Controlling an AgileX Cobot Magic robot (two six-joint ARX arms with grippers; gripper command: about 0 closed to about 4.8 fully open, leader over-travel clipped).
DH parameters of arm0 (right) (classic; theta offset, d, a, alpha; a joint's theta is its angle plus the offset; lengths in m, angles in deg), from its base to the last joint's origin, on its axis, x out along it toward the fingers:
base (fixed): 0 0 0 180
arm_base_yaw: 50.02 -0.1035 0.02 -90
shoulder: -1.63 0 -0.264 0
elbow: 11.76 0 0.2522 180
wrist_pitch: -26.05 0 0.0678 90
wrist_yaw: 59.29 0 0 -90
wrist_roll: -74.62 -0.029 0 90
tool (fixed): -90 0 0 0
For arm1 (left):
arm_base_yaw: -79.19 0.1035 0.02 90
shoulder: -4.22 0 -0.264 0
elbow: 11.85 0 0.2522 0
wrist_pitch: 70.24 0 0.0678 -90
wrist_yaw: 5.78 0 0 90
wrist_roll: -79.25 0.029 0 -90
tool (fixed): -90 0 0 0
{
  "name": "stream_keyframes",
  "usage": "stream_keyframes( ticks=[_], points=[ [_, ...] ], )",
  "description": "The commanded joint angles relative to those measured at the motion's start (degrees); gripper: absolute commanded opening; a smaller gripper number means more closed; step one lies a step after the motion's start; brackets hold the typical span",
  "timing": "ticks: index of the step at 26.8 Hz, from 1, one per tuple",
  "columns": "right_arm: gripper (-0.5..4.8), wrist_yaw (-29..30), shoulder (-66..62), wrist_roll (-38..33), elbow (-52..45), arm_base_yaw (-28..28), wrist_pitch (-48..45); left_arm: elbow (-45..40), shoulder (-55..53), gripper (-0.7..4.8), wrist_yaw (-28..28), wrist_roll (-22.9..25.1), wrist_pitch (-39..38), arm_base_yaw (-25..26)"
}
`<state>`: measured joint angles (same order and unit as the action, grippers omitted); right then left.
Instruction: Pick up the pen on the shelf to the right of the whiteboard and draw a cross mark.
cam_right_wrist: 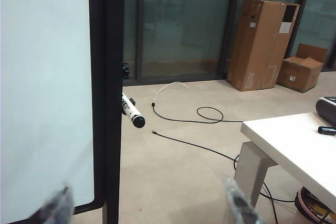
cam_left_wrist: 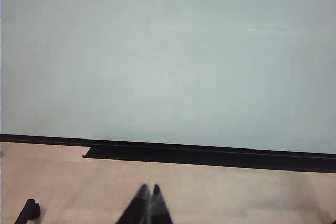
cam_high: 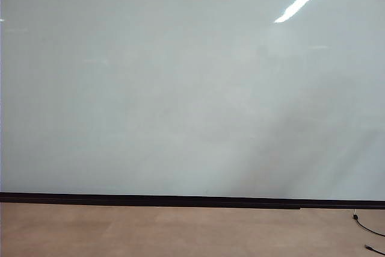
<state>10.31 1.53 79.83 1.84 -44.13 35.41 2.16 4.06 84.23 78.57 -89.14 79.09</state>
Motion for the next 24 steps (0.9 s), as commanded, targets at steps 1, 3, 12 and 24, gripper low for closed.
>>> stream_keyframes(
  ticks=[1, 3, 12, 24],
  points=[
    [4.34, 1.6, 0.0, -0.3, 0.2, 0.1, 0.2, 0.1, 0.0, -0.04, -0.2, 0.2, 0.5, 0.0],
    [4.46, 2.7, 0.0, -0.3, 0.2, 0.2, 0.8, 0.1, 0.0, -0.04, -0.2, 0.2, 0.5, 0.0],
    [3.97, 8.8, 0.0, -2.4, 0.4, 4.3, 2.9, 0.1, 0.0, -0.04, -0.2, 0.2, 0.5, 0.0],
    [3.75, 20.8, -9.6, -3.4, 5.3, 15.0, -1.0, 0.1, 0.0, -0.04, -0.2, 0.2, 0.5, 0.0]
  ],
)
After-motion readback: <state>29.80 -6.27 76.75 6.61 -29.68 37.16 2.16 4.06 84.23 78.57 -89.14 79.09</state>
